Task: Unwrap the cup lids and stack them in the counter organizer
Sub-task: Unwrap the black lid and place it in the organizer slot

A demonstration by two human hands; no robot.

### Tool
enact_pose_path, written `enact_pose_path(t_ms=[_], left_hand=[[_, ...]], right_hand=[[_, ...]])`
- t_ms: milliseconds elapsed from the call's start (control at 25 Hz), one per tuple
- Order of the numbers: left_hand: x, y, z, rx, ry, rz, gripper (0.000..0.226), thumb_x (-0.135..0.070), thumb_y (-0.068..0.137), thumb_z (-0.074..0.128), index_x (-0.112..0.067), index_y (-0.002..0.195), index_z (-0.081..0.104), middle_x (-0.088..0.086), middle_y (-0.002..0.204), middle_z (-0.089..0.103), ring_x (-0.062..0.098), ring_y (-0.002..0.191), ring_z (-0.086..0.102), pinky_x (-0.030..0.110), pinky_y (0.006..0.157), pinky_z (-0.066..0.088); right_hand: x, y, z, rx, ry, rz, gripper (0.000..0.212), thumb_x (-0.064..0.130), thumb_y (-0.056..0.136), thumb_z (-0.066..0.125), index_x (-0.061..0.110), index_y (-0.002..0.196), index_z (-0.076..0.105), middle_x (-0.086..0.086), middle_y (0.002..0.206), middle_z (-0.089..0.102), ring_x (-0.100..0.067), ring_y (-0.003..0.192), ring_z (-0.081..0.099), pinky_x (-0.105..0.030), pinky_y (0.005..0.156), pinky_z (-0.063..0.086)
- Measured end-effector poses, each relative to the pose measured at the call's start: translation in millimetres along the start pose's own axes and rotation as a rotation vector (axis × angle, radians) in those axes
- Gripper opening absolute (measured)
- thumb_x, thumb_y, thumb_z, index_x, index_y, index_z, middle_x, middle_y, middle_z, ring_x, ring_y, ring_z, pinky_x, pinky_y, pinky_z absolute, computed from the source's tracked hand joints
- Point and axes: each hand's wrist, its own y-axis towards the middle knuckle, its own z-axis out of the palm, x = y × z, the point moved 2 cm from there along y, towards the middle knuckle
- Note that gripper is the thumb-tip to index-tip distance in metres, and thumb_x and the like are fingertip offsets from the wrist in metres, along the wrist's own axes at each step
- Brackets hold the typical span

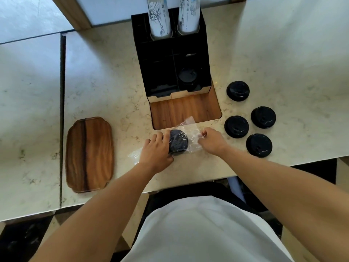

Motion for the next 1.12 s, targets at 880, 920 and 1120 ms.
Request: enact_pose_path(t_ms=[880, 920, 1120], left_hand=[[-28.6, 16.7, 10.7, -0.095, -0.046, 0.074, 0.076, -0.063, 0.098, 0.029, -0.011, 0.153, 0.027, 0.018, 0.149, 0.041, 0.036, 0.132, 0.042, 0.05, 0.109, 0.039], [-28.6, 16.8, 11.5, -0.094, -0.049, 0.069, 0.076, -0.063, 0.099, 0.029, -0.011, 0.153, 0.027, 0.018, 0.149, 0.041, 0.036, 0.132, 0.042, 0.05, 0.108, 0.04], [-27.2, 19.7, 13.4, -0.074, -0.046, 0.07, 0.077, -0.065, 0.096, 0.028, -0.012, 0.152, 0.027, 0.019, 0.148, 0.042, 0.036, 0.132, 0.043, 0.05, 0.106, 0.042]], right_hand=[[5.3, -3.1, 0.2, -0.051, -0.486, -0.356, 0.021, 0.04, 0.089, 0.062, 0.02, 0.097, 0.065, 0.004, 0.091, 0.057, -0.018, 0.082, 0.055, -0.03, 0.069, 0.042], [6.1, -2.8, -0.2, -0.052, -0.512, -0.367, 0.021, 0.039, 0.09, 0.06, 0.02, 0.095, 0.066, 0.003, 0.091, 0.059, -0.018, 0.081, 0.055, -0.031, 0.068, 0.042], [7.3, -3.8, -9.4, -0.05, -0.507, -0.319, 0.016, 0.033, 0.086, 0.057, 0.02, 0.078, 0.06, 0.002, 0.082, 0.062, -0.021, 0.075, 0.06, -0.035, 0.062, 0.049]])
